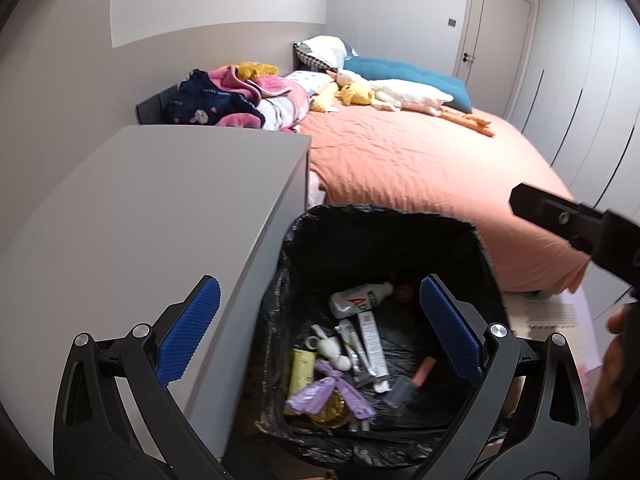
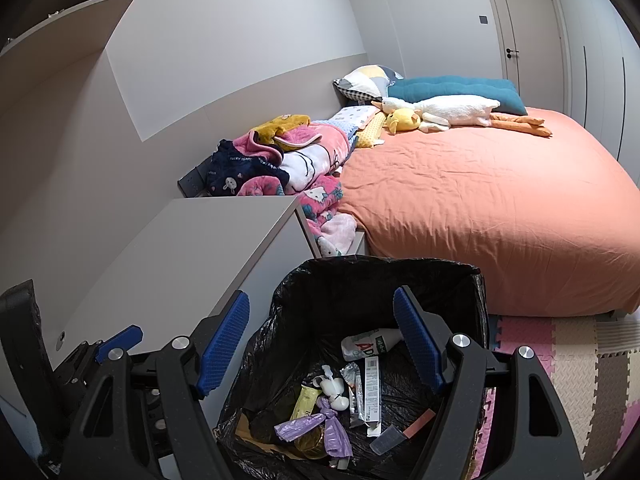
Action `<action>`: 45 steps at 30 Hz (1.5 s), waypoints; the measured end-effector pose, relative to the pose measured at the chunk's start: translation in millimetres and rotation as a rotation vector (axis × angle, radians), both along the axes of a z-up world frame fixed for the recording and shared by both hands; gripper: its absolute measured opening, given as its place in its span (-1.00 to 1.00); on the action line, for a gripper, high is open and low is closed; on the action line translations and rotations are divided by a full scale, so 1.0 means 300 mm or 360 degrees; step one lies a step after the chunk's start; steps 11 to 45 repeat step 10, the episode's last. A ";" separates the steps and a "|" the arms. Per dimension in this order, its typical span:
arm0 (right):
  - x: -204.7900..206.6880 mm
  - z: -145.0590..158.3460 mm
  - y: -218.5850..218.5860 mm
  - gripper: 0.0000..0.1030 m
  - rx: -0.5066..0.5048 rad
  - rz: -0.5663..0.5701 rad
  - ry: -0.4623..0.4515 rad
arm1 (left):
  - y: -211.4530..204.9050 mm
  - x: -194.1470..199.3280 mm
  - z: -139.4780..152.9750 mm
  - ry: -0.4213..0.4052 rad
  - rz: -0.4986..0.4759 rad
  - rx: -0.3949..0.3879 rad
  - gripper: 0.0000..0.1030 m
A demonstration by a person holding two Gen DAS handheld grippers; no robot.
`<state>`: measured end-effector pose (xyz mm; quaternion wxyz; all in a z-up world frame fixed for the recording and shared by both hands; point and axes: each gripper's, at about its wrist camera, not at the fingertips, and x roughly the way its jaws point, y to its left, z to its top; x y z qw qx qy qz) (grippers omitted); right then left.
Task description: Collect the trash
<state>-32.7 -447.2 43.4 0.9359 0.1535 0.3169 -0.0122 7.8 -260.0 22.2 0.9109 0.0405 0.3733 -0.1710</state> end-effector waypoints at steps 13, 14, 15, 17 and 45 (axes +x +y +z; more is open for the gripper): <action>-0.008 -0.015 0.002 0.46 0.0002 -0.0001 0.0003 | -0.009 0.005 -0.013 0.0045 -0.0019 0.0010 0.88; -0.008 -0.015 0.002 0.46 0.0002 -0.0001 0.0003 | -0.009 0.005 -0.013 0.0045 -0.0019 0.0010 0.88; -0.008 -0.015 0.002 0.46 0.0002 -0.0001 0.0003 | -0.009 0.005 -0.013 0.0045 -0.0019 0.0010 0.88; -0.008 -0.015 0.002 0.46 0.0002 -0.0001 0.0003 | -0.009 0.005 -0.013 0.0045 -0.0019 0.0010 0.88; -0.008 -0.015 0.002 0.46 0.0002 -0.0001 0.0003 | -0.009 0.005 -0.013 0.0045 -0.0019 0.0010 0.88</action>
